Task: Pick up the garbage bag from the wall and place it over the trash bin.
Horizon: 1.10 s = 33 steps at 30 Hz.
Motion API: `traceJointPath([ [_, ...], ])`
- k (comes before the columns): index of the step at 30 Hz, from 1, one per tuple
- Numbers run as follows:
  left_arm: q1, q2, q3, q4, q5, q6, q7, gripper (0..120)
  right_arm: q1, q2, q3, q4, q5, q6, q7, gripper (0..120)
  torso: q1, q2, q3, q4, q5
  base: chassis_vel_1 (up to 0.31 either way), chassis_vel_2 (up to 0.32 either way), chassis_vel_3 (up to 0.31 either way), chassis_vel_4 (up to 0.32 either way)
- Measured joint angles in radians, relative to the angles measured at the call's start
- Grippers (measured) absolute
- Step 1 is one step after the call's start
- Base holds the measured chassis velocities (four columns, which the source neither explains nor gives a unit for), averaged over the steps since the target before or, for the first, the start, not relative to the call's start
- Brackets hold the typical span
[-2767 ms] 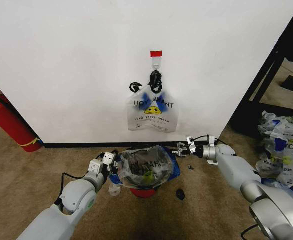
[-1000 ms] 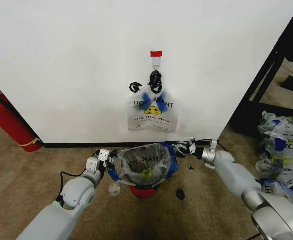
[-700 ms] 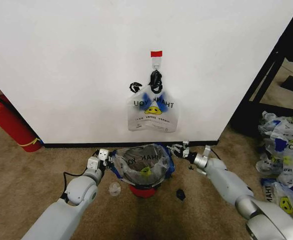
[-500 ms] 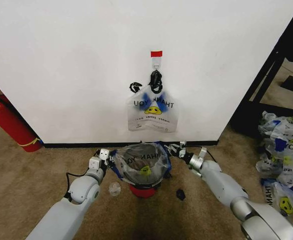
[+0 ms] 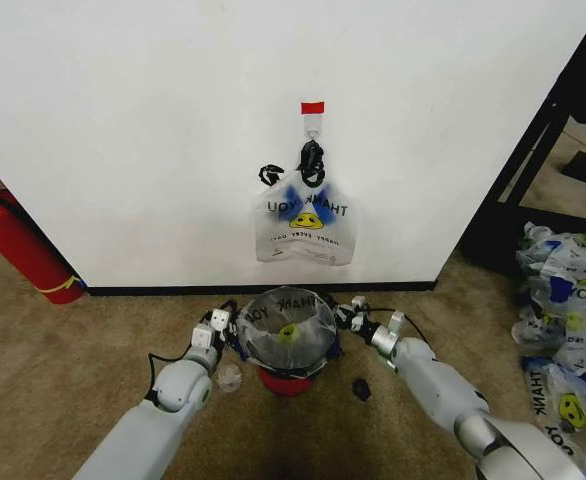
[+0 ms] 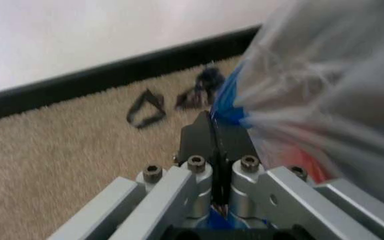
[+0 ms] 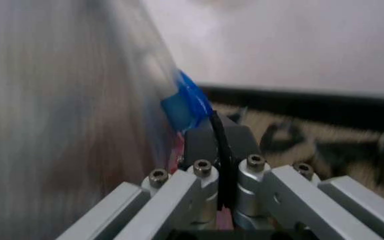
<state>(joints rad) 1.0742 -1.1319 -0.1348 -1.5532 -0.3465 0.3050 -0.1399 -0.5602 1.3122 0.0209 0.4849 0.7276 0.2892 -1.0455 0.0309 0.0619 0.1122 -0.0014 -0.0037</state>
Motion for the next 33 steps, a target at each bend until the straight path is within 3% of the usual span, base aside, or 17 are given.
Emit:
traceJointPath([
  [8, 0.056, -0.015, -0.013, -0.014, 0.016, -0.067, 0.002, 0, -0.033, -0.025, 0.002, 0.020, 0.007, 0.019, -0.018, 0, 0.000, 0.000, 0.000, 0.0000, -0.0001, 0.000, 0.000, 0.000, 0.000],
  [13, 0.138, 0.012, -0.044, -0.126, 0.024, -0.101, 0.002, 20, -0.063, -0.079, 0.004, 0.097, 0.061, 0.044, -0.061, 20, 0.000, 0.000, 0.000, 0.0001, 0.0000, 0.000, 0.000, 0.000, 0.000],
  [19, 0.186, 0.052, -0.072, -0.159, 0.149, -0.125, -0.019, 39, -0.111, -0.159, 0.013, 0.186, 0.026, 0.046, -0.091, 40, 0.000, 0.000, 0.000, -0.0002, 0.0001, 0.000, 0.000, 0.000, 0.000],
  [23, 0.207, 0.094, -0.077, -0.182, 0.188, -0.098, -0.071, 53, -0.162, -0.231, 0.035, 0.270, 0.012, 0.045, -0.115, 53, 0.000, 0.000, 0.000, 0.0007, 0.0002, 0.000, 0.000, 0.000, 0.000],
  [25, 0.217, 0.119, -0.078, -0.194, 0.193, -0.090, -0.091, 61, -0.205, -0.289, 0.050, 0.323, 0.005, 0.044, -0.125, 62, 0.000, 0.000, 0.000, -0.0010, 0.0000, 0.000, 0.000, 0.000, 0.000],
  [27, 0.229, 0.125, -0.077, -0.200, 0.198, -0.096, -0.099, 69, -0.225, -0.321, 0.061, 0.343, 0.007, 0.055, -0.124, 70, 0.000, 0.000, 0.000, -0.0010, -0.0003, 0.000, 0.000, 0.000, 0.000],
  [30, 0.238, 0.117, -0.077, -0.203, 0.202, -0.103, -0.100, 77, -0.240, -0.331, 0.064, 0.357, 0.040, 0.071, -0.103, 79, 0.000, 0.000, 0.000, -0.0005, -0.0002, 0.000, 0.000, 0.000, 0.000],
  [33, 0.253, 0.086, -0.071, -0.207, 0.213, -0.106, -0.100, 91, -0.266, -0.312, 0.053, 0.388, 0.111, 0.108, -0.047, 92, 0.000, 0.000, 0.000, 0.0003, -0.0002, 0.000, 0.000, 0.000, 0.000],
])
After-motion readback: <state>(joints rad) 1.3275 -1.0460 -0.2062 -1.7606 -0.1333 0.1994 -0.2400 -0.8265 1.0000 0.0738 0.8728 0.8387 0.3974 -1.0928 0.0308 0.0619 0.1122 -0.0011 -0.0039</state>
